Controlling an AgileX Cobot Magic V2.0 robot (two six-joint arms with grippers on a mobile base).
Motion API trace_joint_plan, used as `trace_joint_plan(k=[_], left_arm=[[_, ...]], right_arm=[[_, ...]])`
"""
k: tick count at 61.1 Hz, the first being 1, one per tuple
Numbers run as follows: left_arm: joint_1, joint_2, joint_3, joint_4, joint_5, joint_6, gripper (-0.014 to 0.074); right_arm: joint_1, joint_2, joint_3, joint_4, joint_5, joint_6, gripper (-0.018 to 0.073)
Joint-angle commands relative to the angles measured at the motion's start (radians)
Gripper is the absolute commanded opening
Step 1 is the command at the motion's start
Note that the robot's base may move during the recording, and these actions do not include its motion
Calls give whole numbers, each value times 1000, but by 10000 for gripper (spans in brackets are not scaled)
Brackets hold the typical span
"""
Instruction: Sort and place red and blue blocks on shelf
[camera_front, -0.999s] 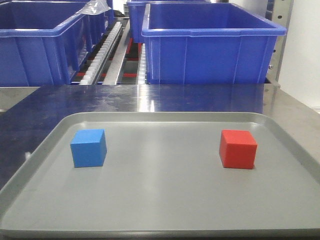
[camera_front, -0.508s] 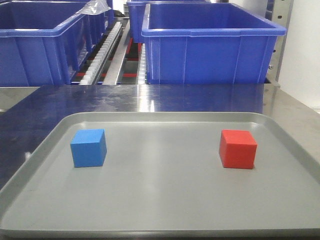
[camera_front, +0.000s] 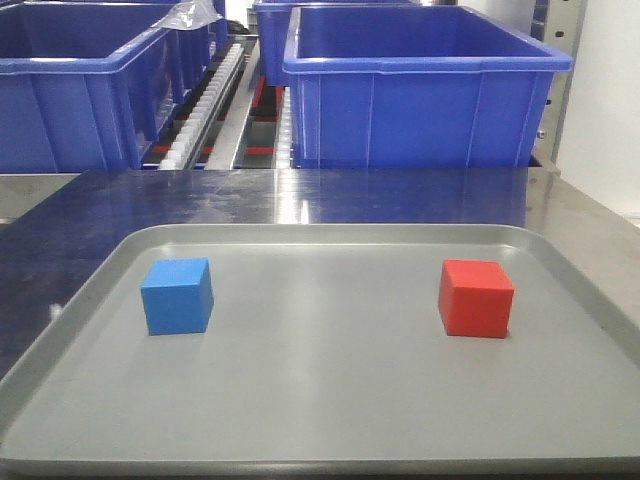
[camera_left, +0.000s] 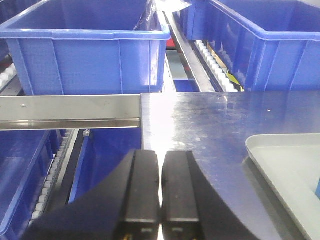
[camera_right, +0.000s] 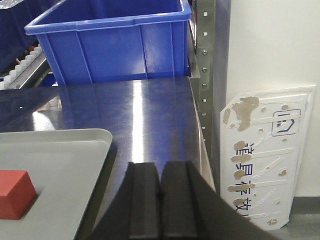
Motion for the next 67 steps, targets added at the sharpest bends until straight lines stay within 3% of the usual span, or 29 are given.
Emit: trace_joint_plan(k=[1, 67], left_arm=[[2, -20, 44, -8, -86, 1, 126], [2, -20, 44, -8, -86, 1, 126]], right_arm=[[-1, -20, -22, -9, -96, -7, 48], [-1, -20, -22, -9, -103, -7, 48]])
